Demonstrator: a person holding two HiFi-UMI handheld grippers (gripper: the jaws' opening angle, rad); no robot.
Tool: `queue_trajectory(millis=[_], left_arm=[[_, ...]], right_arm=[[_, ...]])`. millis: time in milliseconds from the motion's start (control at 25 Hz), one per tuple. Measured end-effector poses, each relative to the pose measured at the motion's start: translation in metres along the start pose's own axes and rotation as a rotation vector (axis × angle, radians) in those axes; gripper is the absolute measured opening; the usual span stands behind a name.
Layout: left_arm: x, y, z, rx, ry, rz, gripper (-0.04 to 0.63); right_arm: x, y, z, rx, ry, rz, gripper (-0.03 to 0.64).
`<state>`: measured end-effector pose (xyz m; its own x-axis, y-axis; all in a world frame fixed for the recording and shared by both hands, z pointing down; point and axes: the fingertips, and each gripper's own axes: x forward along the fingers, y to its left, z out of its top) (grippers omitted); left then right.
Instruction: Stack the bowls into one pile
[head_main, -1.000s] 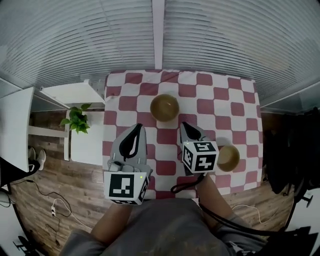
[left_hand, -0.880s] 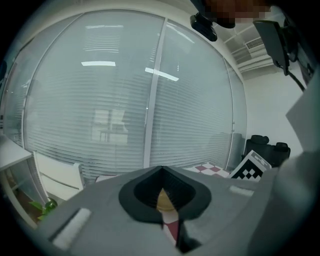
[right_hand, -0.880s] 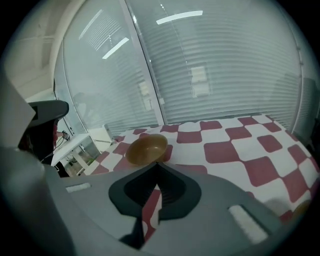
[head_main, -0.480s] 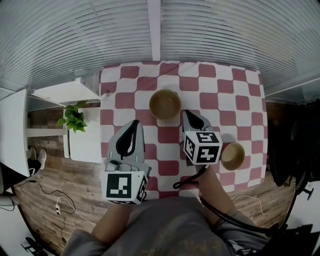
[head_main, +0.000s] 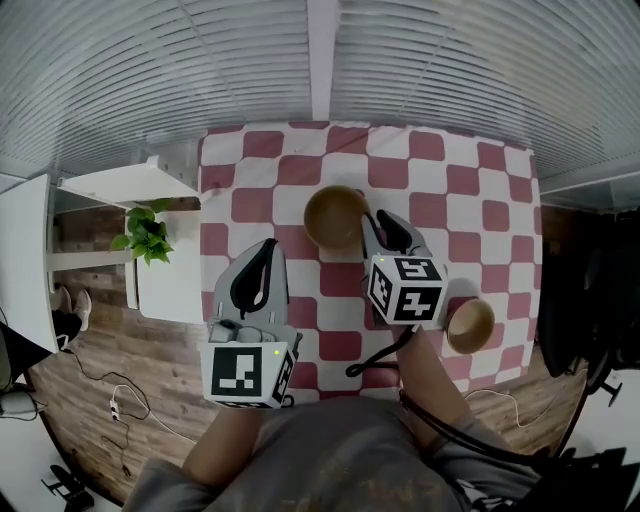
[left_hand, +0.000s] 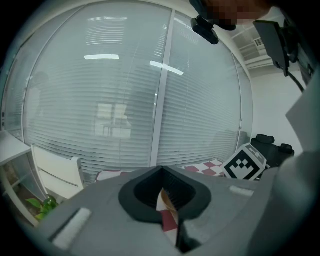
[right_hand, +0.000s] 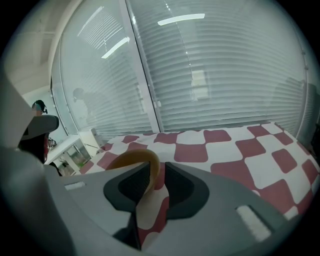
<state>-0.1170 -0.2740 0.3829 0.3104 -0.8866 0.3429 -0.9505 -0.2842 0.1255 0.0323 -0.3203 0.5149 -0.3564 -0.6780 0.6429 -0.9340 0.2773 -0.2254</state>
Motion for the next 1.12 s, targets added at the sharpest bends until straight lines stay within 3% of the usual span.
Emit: queue_trajectory(millis=[720,1120], left_arm=[[0.023,0.017,-0.018,-0.034,0.049,0.023,0.000],[0.016,0.010,-0.009,-0.015,0.026,0.013,0.000]], right_arm=[[0.027,0.002,-0.009,-0.015,0.050,0.010,0.077],[0.013,0.007,-0.001,0.060,0.015,0.055,0.044]])
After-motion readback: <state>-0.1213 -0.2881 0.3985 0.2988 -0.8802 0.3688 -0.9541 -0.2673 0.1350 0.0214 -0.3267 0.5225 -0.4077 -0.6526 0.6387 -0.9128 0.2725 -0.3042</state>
